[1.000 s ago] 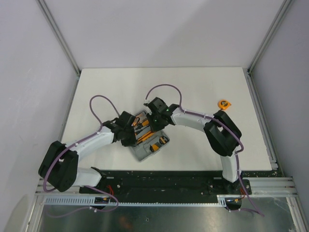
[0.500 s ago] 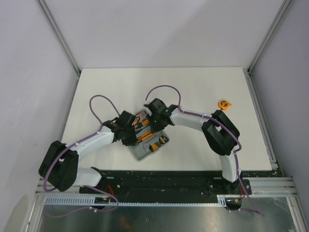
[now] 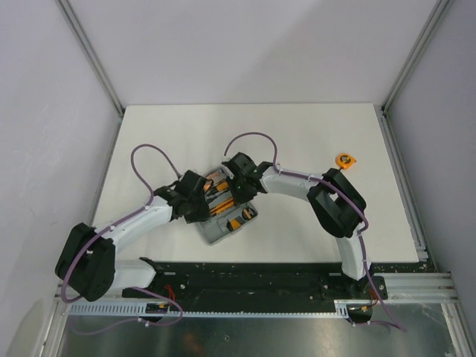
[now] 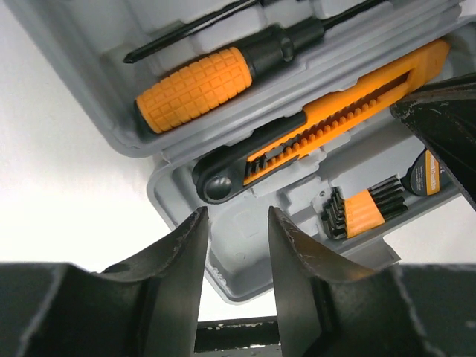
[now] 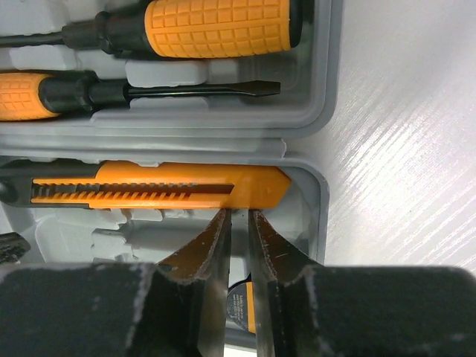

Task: Pack the tool kit

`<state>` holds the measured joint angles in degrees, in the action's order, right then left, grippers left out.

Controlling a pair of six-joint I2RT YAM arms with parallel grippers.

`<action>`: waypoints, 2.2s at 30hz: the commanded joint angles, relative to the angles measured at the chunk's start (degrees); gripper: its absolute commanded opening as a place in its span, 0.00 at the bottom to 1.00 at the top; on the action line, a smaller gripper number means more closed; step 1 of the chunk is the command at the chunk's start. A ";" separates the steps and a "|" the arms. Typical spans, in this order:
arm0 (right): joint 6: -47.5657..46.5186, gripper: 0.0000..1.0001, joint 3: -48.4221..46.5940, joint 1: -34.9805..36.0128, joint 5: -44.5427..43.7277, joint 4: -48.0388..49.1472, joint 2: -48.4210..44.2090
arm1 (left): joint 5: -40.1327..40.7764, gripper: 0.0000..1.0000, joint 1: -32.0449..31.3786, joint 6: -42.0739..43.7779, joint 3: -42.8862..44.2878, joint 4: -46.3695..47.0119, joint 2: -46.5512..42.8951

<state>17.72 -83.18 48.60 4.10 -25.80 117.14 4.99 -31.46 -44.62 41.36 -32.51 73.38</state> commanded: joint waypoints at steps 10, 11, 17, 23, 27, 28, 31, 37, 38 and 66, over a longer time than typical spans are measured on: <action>1.44 0.32 -1.39 -0.95 -1.62 1.05 -3.66 | 5.72 0.78 0.97 -3.18 0.55 -3.17 -2.13; 1.58 0.33 -1.43 -1.13 -1.41 1.34 -4.06 | 5.68 0.82 1.01 -3.58 0.20 -3.21 -2.34; 2.01 0.33 -1.38 -1.61 0.64 2.34 -3.84 | 5.05 0.87 2.75 -6.98 -1.78 -2.89 -2.02; 2.14 0.33 -1.44 -1.82 0.62 3.04 -4.14 | 3.62 0.89 3.74 -7.87 -2.08 0.39 -0.51; 2.29 0.34 -1.46 -2.06 0.91 3.47 -4.14 | 2.77 0.88 4.13 -8.32 -2.20 1.95 1.41; 2.35 0.34 -1.41 -2.13 0.95 3.52 -4.08 | 2.62 0.87 4.22 -8.39 -2.23 2.16 1.76; 2.31 0.34 -1.42 -2.25 1.14 3.54 -3.94 | 2.58 0.77 4.39 -8.53 -2.62 2.33 1.97; 2.55 0.33 -1.68 -2.63 1.56 4.39 -3.50 | 2.91 0.61 4.88 -8.60 -3.89 2.40 0.33; 2.53 0.33 -1.97 -2.68 1.59 4.46 -3.28 | 2.83 0.58 4.94 -8.58 -3.99 2.34 0.30; 0.75 0.35 -6.40 -1.39 1.13 -1.07 3.88 | 0.54 0.30 5.80 -6.89 -5.55 3.89 4.20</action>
<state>19.18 -87.59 45.98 4.45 -25.47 118.56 4.05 -25.80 -52.49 37.98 -28.36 74.91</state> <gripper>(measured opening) 0.357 0.457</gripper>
